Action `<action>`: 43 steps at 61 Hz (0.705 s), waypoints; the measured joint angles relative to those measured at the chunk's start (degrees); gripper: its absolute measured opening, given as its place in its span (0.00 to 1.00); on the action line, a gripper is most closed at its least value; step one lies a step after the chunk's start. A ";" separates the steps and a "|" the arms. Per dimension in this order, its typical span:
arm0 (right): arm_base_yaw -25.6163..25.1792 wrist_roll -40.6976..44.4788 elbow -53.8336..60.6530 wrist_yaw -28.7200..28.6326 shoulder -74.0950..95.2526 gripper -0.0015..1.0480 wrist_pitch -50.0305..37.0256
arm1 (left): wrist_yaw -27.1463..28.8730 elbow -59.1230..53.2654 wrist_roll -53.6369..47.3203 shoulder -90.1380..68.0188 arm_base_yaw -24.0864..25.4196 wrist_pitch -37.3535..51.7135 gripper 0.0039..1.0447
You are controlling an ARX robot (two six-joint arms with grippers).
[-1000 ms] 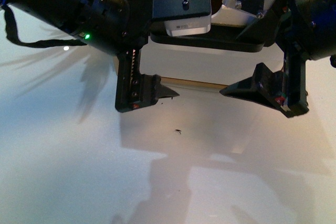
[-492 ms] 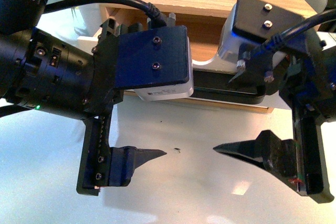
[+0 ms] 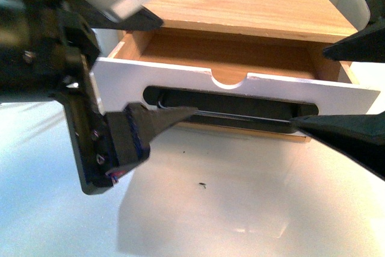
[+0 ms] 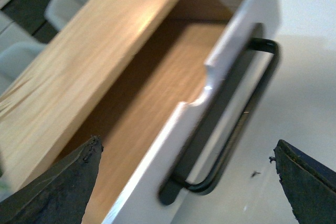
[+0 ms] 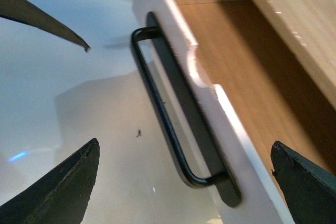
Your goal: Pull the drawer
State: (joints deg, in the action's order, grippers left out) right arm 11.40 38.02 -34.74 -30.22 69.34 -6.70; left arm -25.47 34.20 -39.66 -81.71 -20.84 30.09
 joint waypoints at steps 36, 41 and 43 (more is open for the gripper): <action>-32.00 -42.29 23.41 9.66 -51.01 0.91 0.11 | 16.04 -24.28 38.36 50.99 19.85 -18.18 0.93; -32.09 -43.25 23.45 9.49 -51.08 0.91 0.13 | 17.16 -24.57 38.91 51.08 20.04 -17.29 0.92; -31.39 -41.53 24.00 11.10 -51.91 0.83 0.13 | 22.80 -26.99 39.06 51.78 20.31 -10.60 0.82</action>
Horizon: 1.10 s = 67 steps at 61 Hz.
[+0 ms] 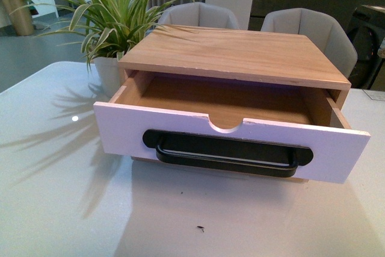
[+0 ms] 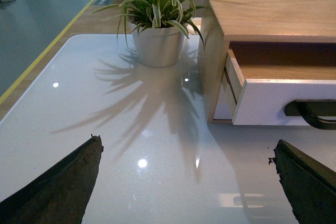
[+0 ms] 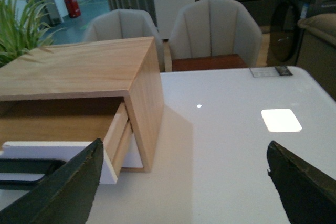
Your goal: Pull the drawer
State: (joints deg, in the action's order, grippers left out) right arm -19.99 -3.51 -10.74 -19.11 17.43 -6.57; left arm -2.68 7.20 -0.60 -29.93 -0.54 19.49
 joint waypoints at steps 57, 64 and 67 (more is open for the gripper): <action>19.78 3.34 9.07 19.10 -17.05 0.02 6.64 | 2.69 -6.47 0.48 22.91 0.44 -13.66 0.03; 19.78 3.34 9.07 19.12 -17.11 0.02 6.64 | 2.69 -6.47 0.48 29.40 0.44 -19.28 0.03; 19.78 3.34 9.07 19.12 -17.11 0.02 6.64 | 2.69 -6.47 0.48 29.53 0.44 -19.37 0.03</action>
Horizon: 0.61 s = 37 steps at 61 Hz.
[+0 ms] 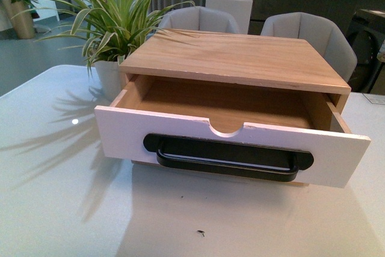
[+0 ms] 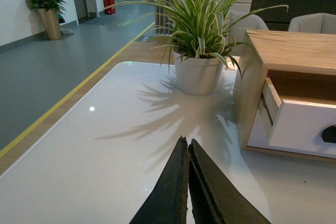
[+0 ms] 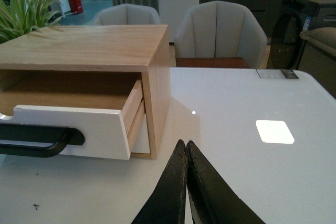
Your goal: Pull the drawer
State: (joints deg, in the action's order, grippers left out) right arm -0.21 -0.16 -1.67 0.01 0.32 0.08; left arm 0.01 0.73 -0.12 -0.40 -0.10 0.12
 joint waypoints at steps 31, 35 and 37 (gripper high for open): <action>0.00 0.02 0.00 0.00 0.00 0.60 0.00 | 0.00 0.00 0.02 0.04 0.00 -0.04 0.60; 0.00 0.02 0.02 0.00 0.00 0.72 0.00 | 0.00 0.00 0.02 0.04 0.00 -0.04 0.72; 0.00 0.02 0.02 0.00 0.00 0.78 0.00 | 0.00 0.00 0.02 0.04 0.00 -0.04 0.79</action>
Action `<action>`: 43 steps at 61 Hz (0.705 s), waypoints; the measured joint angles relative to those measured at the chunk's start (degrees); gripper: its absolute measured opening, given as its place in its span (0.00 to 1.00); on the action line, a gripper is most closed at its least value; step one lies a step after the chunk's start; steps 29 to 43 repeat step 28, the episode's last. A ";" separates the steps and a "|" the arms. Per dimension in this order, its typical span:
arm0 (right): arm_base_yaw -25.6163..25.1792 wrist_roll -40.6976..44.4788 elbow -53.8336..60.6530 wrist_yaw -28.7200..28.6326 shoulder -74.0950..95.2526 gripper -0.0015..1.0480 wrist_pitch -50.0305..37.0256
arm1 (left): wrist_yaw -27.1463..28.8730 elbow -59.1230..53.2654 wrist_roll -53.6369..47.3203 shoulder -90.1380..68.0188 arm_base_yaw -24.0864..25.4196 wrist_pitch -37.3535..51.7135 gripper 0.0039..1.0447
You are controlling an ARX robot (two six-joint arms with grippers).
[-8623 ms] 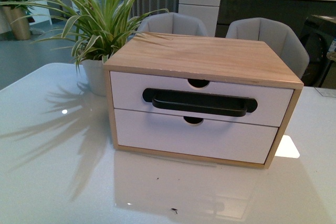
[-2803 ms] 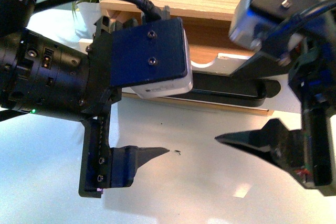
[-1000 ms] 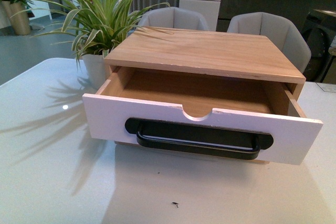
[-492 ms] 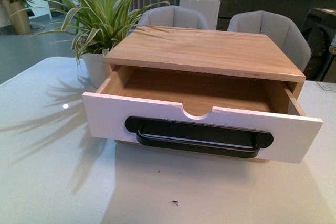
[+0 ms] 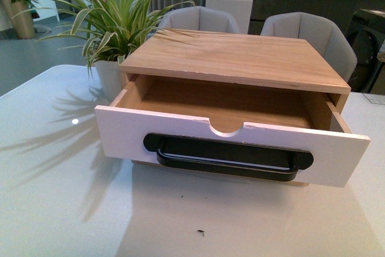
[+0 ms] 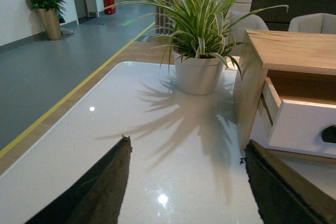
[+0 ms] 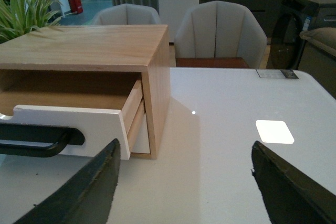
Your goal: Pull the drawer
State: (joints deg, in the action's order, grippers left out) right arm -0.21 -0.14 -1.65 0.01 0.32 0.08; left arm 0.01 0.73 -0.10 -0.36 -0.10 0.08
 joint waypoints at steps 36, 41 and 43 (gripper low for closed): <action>0.00 -0.02 0.00 0.00 0.00 0.91 0.00 | 0.00 0.00 -0.02 0.00 0.00 0.00 0.93; 0.00 -0.02 0.00 0.00 0.00 0.91 0.00 | 0.00 0.00 -0.02 0.00 0.00 0.00 0.93; 0.00 -0.02 0.00 0.00 0.00 0.91 0.00 | 0.00 0.00 -0.02 0.00 0.00 0.00 0.93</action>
